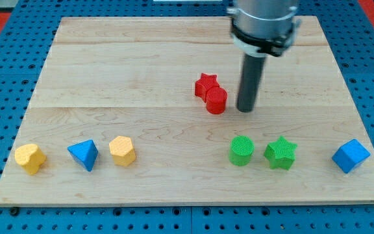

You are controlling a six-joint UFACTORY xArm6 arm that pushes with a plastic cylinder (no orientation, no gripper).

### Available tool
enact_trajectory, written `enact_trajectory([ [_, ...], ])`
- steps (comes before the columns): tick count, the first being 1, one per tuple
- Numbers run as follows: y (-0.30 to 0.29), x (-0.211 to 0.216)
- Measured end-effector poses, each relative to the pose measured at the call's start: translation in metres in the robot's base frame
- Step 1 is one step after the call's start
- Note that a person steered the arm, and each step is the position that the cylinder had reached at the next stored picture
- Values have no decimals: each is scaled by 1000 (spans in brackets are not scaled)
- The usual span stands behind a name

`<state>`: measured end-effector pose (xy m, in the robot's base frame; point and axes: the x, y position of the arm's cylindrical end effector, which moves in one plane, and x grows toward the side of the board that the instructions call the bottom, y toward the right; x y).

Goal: Place the green star below to the green circle

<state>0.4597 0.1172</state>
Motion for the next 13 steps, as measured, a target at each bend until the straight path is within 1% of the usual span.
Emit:
enact_trajectory([
  [1,-42,22],
  [3,-62,-36],
  [4,-41,-32],
  [5,-1,-30],
  [8,7,-30],
  [10,-3,-55],
  [11,11,-54],
  [12,11,-55],
  [13,20,-23],
])
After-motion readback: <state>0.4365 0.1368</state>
